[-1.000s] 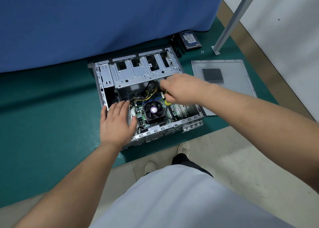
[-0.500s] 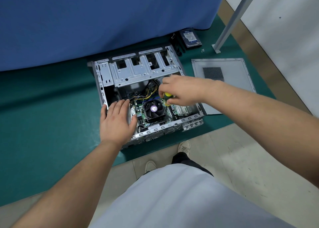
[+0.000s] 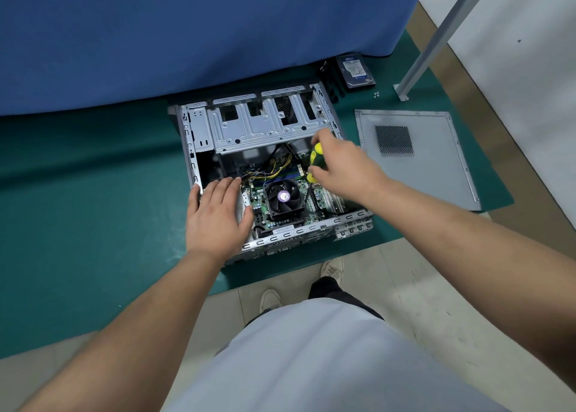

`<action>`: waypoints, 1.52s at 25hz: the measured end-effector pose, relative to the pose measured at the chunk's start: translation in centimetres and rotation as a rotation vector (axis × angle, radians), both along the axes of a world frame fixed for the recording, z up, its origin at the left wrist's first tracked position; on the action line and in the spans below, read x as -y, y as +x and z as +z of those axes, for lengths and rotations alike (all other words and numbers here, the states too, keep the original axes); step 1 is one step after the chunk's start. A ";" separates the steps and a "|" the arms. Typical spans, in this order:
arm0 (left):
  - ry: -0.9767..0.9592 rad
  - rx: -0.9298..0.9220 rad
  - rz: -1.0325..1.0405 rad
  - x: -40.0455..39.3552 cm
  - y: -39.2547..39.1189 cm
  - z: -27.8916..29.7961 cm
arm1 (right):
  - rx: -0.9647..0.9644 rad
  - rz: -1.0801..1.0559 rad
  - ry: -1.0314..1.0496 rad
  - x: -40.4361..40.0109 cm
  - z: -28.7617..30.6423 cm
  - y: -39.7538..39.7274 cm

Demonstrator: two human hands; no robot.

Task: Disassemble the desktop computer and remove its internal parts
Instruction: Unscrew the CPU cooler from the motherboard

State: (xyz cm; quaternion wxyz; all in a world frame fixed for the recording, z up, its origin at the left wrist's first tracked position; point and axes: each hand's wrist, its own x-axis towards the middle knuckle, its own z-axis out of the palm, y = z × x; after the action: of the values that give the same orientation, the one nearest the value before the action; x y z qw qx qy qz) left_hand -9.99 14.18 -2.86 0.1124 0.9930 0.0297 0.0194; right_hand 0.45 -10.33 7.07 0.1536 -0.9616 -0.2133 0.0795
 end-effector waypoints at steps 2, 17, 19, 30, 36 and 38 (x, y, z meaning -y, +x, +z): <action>0.002 0.005 0.000 0.0 0.0 -0.1 | -0.003 -0.054 0.023 0.3 0.2 0.9; 0.027 0.020 0.011 -0.4 0.2 -0.8 | -0.023 0.028 0.187 -5.4 -2.4 2.0; 0.026 0.024 0.014 -0.4 0.2 -0.9 | -0.033 0.023 0.188 -5.4 -2.7 2.2; 0.024 0.035 0.016 -0.5 0.2 -1.2 | -0.054 -0.021 0.237 -5.0 -3.3 2.6; 0.034 0.030 0.022 -0.5 0.2 -1.3 | -0.023 0.051 0.190 -5.6 -2.6 2.1; 0.031 0.037 0.020 -0.5 0.2 -1.4 | -0.002 0.089 0.163 -6.0 -2.3 1.9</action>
State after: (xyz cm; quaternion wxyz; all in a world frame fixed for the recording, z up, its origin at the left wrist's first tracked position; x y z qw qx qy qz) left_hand -9.77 14.67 -4.21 0.0976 0.9937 0.0374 0.0396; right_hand 2.35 -4.32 4.77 0.2279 -0.9354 -0.2612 0.0694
